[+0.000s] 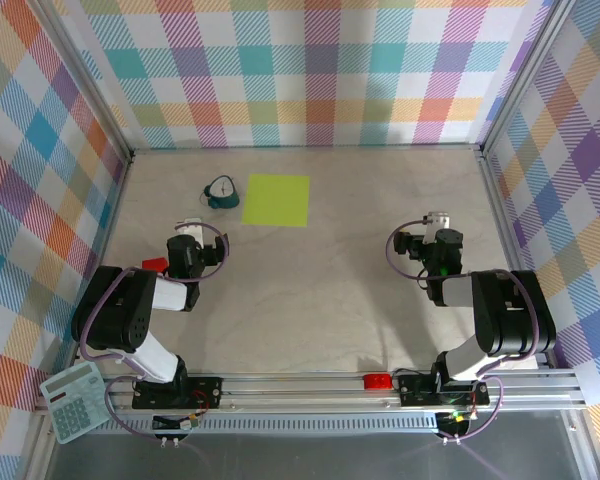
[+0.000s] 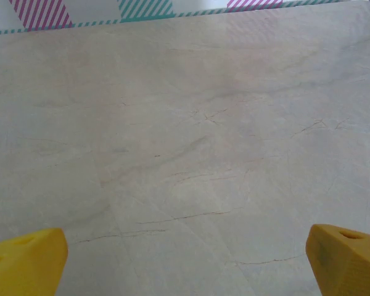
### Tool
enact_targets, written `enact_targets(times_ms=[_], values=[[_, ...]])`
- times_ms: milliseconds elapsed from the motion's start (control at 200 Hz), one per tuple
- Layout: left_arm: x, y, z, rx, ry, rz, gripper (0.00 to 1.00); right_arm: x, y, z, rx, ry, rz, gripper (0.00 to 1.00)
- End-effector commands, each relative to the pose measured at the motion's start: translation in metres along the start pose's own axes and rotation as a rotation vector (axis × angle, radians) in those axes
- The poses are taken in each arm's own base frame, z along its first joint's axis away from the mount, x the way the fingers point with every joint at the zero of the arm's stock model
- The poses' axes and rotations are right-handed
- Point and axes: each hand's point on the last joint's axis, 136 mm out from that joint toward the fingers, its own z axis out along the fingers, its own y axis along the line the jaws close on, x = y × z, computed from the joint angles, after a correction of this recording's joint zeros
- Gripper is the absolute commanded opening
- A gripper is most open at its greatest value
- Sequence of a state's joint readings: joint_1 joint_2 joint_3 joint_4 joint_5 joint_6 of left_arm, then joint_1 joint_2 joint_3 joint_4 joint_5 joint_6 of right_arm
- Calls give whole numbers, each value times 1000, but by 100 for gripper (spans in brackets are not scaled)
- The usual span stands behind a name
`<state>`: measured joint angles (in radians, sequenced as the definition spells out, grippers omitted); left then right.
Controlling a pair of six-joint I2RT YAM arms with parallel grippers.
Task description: Fold a paper plane with a square sheet of paper (fold left side to right side)
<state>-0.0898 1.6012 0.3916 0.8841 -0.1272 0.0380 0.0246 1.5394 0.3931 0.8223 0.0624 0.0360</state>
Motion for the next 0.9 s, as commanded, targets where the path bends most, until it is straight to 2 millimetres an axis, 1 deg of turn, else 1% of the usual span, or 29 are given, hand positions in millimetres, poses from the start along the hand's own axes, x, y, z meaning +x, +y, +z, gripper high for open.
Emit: enact_targets(times_ms=[0, 895], values=[[-11, -1, 1, 10, -21, 1, 100, -12, 1, 1, -13, -37, -16, 99], [-11, 0, 1, 16, -21, -3, 100, -12, 1, 1, -13, -35, -14, 99]])
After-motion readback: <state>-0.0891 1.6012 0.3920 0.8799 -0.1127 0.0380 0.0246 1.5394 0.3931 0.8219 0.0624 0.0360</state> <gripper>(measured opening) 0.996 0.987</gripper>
